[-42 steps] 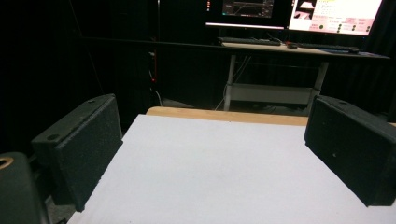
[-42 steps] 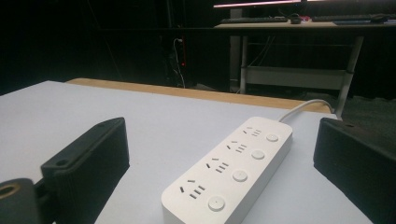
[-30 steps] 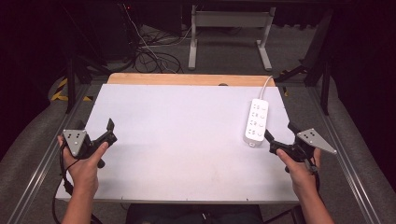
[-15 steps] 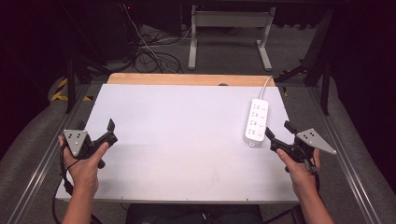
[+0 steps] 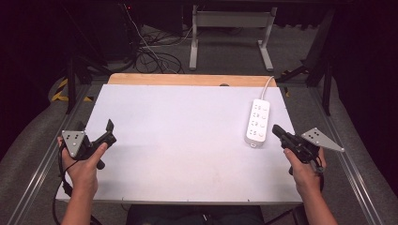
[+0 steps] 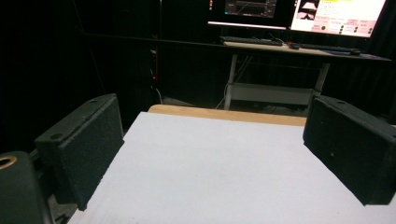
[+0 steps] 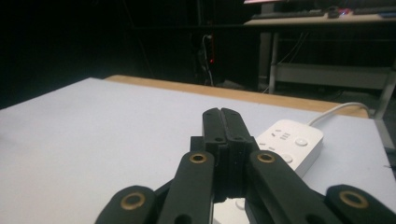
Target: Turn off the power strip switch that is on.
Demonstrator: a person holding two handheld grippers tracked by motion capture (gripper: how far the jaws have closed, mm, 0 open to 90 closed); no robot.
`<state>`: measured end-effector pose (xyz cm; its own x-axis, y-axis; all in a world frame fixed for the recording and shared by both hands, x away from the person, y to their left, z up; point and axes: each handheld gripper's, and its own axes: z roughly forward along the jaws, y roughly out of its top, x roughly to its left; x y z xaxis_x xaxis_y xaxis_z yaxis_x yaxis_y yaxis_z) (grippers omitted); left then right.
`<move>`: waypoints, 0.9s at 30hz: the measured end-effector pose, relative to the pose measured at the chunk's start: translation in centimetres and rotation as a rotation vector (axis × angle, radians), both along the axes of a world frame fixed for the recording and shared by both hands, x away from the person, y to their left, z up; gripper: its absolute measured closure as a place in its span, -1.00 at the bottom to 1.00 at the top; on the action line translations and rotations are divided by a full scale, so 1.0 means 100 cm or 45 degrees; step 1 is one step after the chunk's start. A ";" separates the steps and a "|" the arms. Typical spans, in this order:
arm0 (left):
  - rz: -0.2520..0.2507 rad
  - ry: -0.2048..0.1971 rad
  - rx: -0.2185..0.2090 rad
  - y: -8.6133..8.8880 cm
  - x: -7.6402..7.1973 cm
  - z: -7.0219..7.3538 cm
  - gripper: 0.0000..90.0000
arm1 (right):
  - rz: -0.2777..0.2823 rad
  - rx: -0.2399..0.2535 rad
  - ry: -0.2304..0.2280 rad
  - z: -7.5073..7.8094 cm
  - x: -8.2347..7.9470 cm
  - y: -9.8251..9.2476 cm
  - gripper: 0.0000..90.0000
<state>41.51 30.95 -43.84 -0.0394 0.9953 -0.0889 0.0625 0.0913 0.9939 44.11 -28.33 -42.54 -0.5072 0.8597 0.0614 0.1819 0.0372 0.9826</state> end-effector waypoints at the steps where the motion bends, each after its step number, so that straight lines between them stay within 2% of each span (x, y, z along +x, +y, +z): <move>1: -0.001 0.002 -0.002 0.000 0.000 0.000 -0.87 | 0.004 -0.007 0.011 0.001 0.000 0.001 1.00; 3: -0.001 0.003 -0.001 0.000 0.000 0.000 -0.87 | 0.008 -0.035 0.033 0.005 0.002 0.001 1.00; 6: -0.003 0.004 0.013 0.000 0.000 0.000 -0.87 | -0.003 -0.035 0.055 0.009 0.005 0.002 1.00; 10: -0.004 0.003 0.000 0.000 -0.001 0.000 -0.87 | -0.016 -0.076 0.075 0.012 0.005 0.004 1.00; 13: -0.006 0.001 0.005 0.000 -0.001 0.000 -0.87 | -0.022 -0.073 0.091 0.018 0.008 0.004 1.00; 19: -0.035 0.005 0.019 -0.001 -0.002 0.000 -0.85 | -0.037 -0.105 0.115 0.028 0.017 0.010 1.00; 27: -0.072 0.007 0.044 -0.004 -0.001 -0.001 -0.85 | -0.072 -0.081 0.147 0.039 0.030 0.003 1.00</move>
<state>41.41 30.50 -43.91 0.0163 0.9984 -0.0542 0.0718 0.0529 0.9960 47.09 -27.99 -38.66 -0.4503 0.8908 0.0611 0.2976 0.0852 0.9509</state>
